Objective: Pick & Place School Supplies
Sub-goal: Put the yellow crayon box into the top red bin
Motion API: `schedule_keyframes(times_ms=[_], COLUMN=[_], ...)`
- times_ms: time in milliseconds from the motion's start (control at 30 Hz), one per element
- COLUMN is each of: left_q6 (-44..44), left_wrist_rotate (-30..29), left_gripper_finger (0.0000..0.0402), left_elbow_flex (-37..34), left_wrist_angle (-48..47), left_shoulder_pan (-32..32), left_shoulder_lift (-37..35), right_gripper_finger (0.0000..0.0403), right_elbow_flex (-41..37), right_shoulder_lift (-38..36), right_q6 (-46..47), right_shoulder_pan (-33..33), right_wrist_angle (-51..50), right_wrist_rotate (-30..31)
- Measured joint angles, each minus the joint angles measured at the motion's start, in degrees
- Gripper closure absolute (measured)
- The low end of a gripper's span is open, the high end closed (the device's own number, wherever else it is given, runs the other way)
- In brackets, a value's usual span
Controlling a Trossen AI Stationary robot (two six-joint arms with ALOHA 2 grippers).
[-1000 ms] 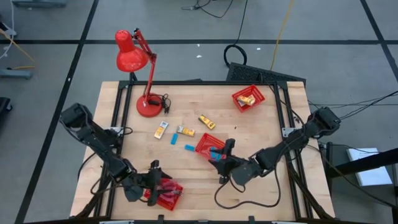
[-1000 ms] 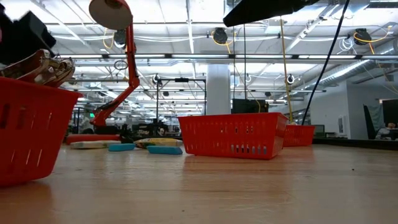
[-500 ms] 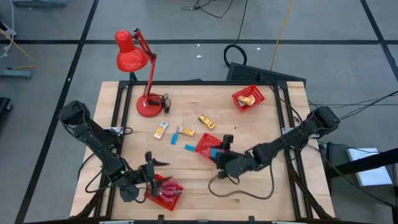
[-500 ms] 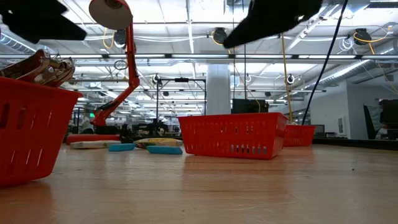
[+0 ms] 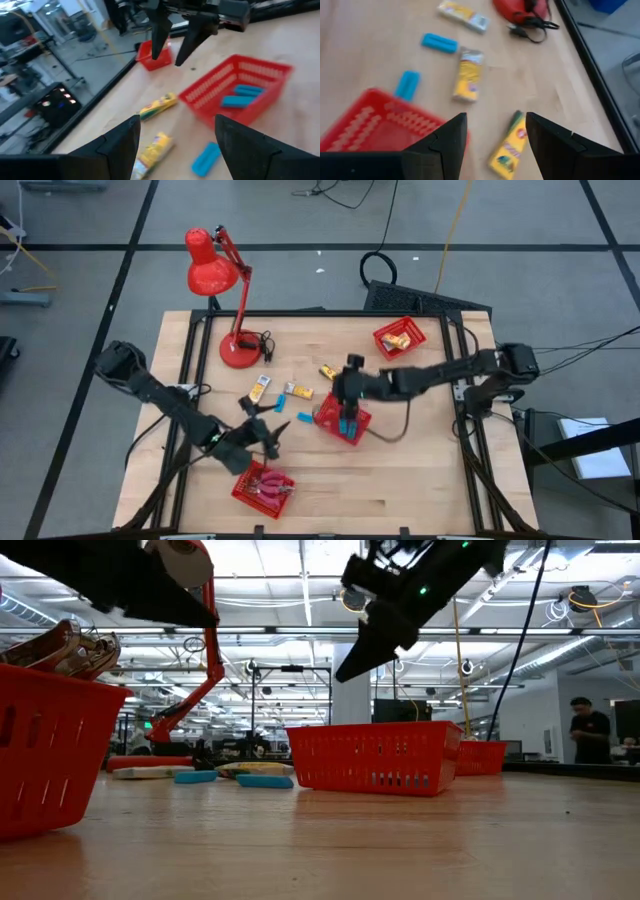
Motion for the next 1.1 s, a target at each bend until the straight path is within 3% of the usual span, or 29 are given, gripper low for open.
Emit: schedule_keyframes(times_ms=[167,333,533,700,1100], left_q6=[1.14,7.11,11.84,12.81,13.27], left_wrist_rotate=[3.14,10.24,17.56,21.24,23.96], left_gripper_finger=[0.0142,0.0142,0.0142,0.0142,0.0142], left_elbow_flex=[-4.34,-13.09,-21.85,-23.46,-23.44], left_wrist_angle=[5.65,25.01,43.09,45.61,46.31], left_shoulder_pan=[4.55,8.48,11.87,13.64,13.96], left_shoulder_lift=[-1.13,-4.91,-8.58,-10.16,-10.16], right_gripper_finger=[0.0209,0.0209,0.0208,0.0208,0.0208], right_elbow_flex=[0.01,0.01,0.01,-0.14,-0.01], right_shoulder_lift=[0.0,0.0,0.47,4.35,9.79], right_q6=[0.36,3.74,7.43,8.28,9.2], right_shoulder_pan=[-8.18,-14.62,-18.58,-18.54,-20.76], right_wrist_angle=[5.02,8.05,5.85,1.99,1.74], right_wrist_rotate=[-10.36,-19.66,-24.57,-24.62,-26.68])
